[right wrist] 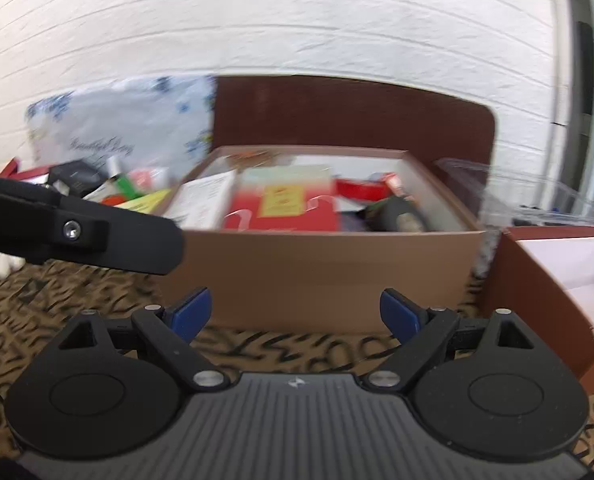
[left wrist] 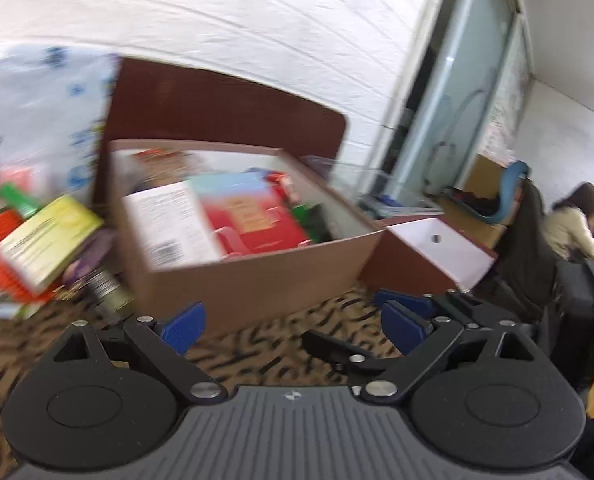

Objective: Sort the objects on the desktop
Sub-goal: 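Move both grippers back over the table toward the yellow medicine box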

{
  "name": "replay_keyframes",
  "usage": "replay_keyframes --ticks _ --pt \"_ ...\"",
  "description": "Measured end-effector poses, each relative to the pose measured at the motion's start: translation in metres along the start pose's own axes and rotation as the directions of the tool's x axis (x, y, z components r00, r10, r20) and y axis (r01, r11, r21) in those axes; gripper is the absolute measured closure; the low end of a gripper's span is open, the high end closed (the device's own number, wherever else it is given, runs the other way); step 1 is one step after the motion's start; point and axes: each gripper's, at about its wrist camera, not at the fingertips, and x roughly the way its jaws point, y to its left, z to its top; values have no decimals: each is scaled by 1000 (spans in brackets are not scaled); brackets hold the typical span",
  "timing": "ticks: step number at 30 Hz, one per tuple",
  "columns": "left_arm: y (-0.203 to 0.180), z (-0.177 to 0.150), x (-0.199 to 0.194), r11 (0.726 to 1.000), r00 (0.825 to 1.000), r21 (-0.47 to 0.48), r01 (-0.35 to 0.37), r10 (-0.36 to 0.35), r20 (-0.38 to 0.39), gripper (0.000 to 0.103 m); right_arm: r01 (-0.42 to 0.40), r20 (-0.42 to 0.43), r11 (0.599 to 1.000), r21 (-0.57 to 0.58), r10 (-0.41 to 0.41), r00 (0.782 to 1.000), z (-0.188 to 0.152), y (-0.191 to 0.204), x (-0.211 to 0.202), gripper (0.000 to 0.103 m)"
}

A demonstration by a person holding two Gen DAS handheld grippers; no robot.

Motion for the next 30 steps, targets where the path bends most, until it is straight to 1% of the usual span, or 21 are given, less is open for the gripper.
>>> replay_keyframes --ticks 4,8,12,16,22,24,28,30 --pt "20 -14 -25 993 996 -78 -93 94 7 6 -100 -18 995 -25 99 995 -1 28 1 14" --pt "40 -20 -46 977 983 -115 -180 183 21 6 -202 -41 977 -61 200 979 -1 64 3 14" --pt "64 -23 -68 953 964 -174 -249 260 47 6 -293 -59 951 -103 288 956 3 98 7 14" --pt "91 -22 -80 918 937 -227 -324 344 54 6 -361 -80 919 -158 352 933 10 128 16 14" --pt "134 -19 -96 870 899 -291 -398 433 65 6 -418 -91 879 -228 408 908 22 166 36 15" --pt "146 -19 -96 855 887 -299 -424 458 53 6 -424 -101 876 -232 412 906 25 173 45 16" --pt "167 -14 -93 837 869 -297 -460 493 42 7 -420 -102 881 -219 407 908 33 183 66 18" --pt "177 -14 -94 825 860 -310 -472 509 44 7 -427 -105 878 -217 414 904 37 187 76 19"
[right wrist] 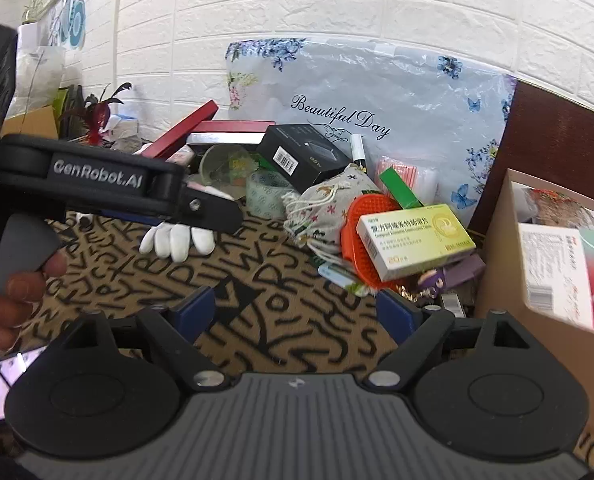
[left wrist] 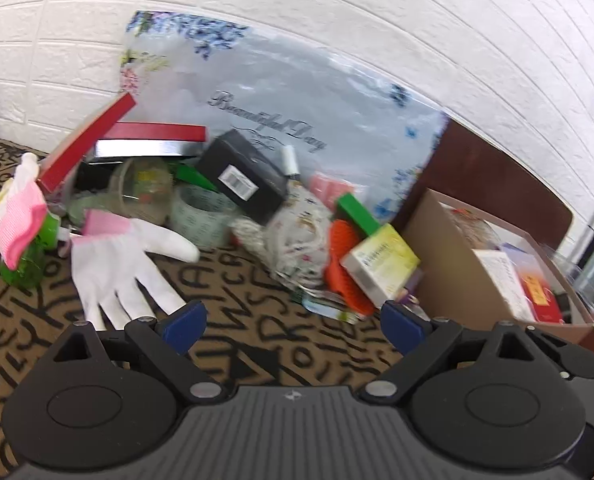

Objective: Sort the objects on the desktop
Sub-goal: 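Move both grippers back over the table toward the yellow medicine box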

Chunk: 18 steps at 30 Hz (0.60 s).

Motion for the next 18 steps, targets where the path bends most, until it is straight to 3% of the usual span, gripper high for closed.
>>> replay_keyframes --ticks 6,10,14,16,18 --pt "19 10 19 999 999 -24 -37 36 -36 8 45 -11 999 15 -45 999 9 -7 34 22" --pt "5 26 35 999 999 14 41 -40 -28 8 122 -24 992 28 -121 992 13 -18 57 23" --pt "-26 40 62 984 987 89 157 -154 -36 9 162 -46 986 37 -161 986 12 -32 74 23" --pt "-41 42 79 971 981 141 195 -190 -48 12 179 -52 983 37 -177 983 10 -37 80 23" --pt "-54 43 97 958 975 184 218 -207 -74 21 193 -57 981 31 -191 980 9 -42 86 23"
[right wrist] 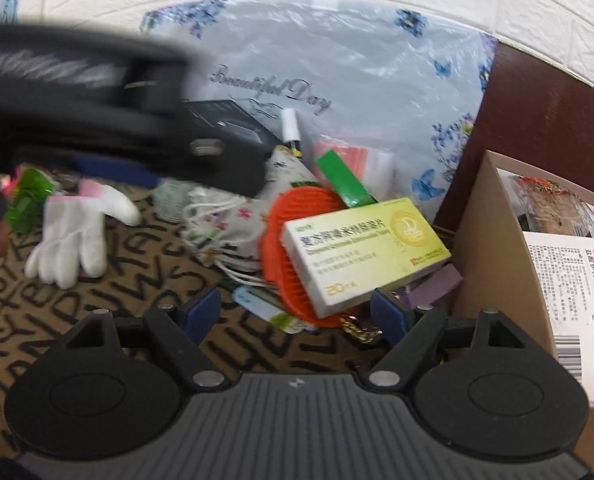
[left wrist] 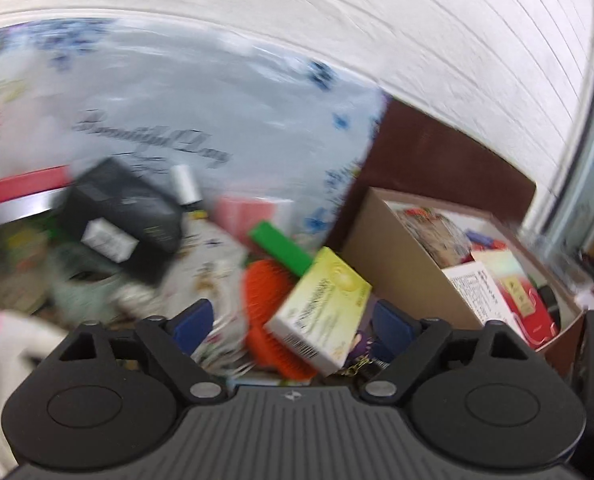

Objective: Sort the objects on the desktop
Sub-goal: 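Move both grippers back over the table toward the yellow medicine box, then close both grippers on the yellow medicine box and lift it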

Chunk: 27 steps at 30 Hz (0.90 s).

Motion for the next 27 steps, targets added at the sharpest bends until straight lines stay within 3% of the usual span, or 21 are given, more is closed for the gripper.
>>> replay_keyframes --ticks 2,9,14,16,20,23,27 --pt "-4 2 17 1000 999 15 22 -22 -29 30 3 -5 1000 -1 -3 1000 0 -3 5 24" --pt "-7 3 53 1000 997 14 14 -13 -81 33 14 -14 1000 7 -14 1000 -2 -12 25 32" --pt "-7 -4 61 1000 992 9 10 -9 -127 53 50 2 999 -15 -50 999 -2 -12 29 33" --pt "-10 -8 59 1000 992 29 -9 12 -124 59 66 6 997 -35 -66 998 -3 -11 28 43" --pt "-14 -16 45 1000 989 22 -20 23 -146 59 33 -5 999 -23 -33 999 -6 -14 22 54" --pt "-18 -24 32 1000 987 7 -1 3 -163 61 -35 -7 999 -33 35 999 -10 -9 12 60" --pt "-24 -39 13 1000 983 -17 6 -9 -185 69 -98 -27 992 -75 96 995 -24 8 -2 61"
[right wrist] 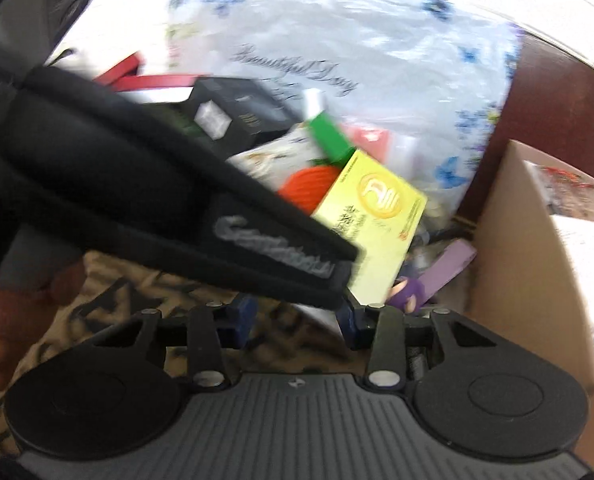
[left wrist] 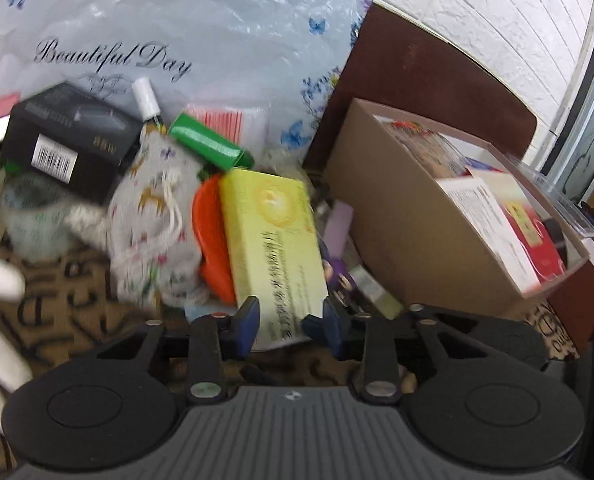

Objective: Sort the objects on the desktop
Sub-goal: 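Close both grippers on the yellow medicine box and lift it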

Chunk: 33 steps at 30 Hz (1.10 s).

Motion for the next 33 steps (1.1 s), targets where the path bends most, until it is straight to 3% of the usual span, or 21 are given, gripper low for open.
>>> replay_keyframes --ticks 4,8,10,13,21,22,24,28,33 --pt "1 -14 -12 999 1000 -39 -24 25 17 65 3 -3 999 36 -3 1000 -10 0 -12 59" --pt "8 -10 -14 995 998 -91 -48 52 42 55 51 7 996 78 -51 999 -12 -11 -19 40" --pt "8 -6 -10 994 997 -94 -56 61 55 49 58 6 994 97 -59 998 -12 -16 -18 38" --pt "10 -1 0 993 997 -95 -64 69 45 48 52 -4 992 115 -52 999 -12 -21 -12 36" --pt "19 5 27 992 999 -115 -44 44 -8 51 31 -29 989 148 -27 999 -11 -33 14 37" --pt "21 5 30 992 999 -122 -34 31 -25 57 19 -35 988 155 -13 999 -12 -34 16 39" --pt "21 3 30 992 999 -121 -30 25 -41 59 5 -38 988 157 1 999 -12 -33 14 48" --pt "14 -1 14 995 999 -101 -25 22 -31 59 -4 -39 991 134 9 999 -12 -27 5 51" --pt "0 -15 -20 995 999 -96 9 -12 -35 59 -43 -34 996 76 46 998 -22 -16 -35 52"
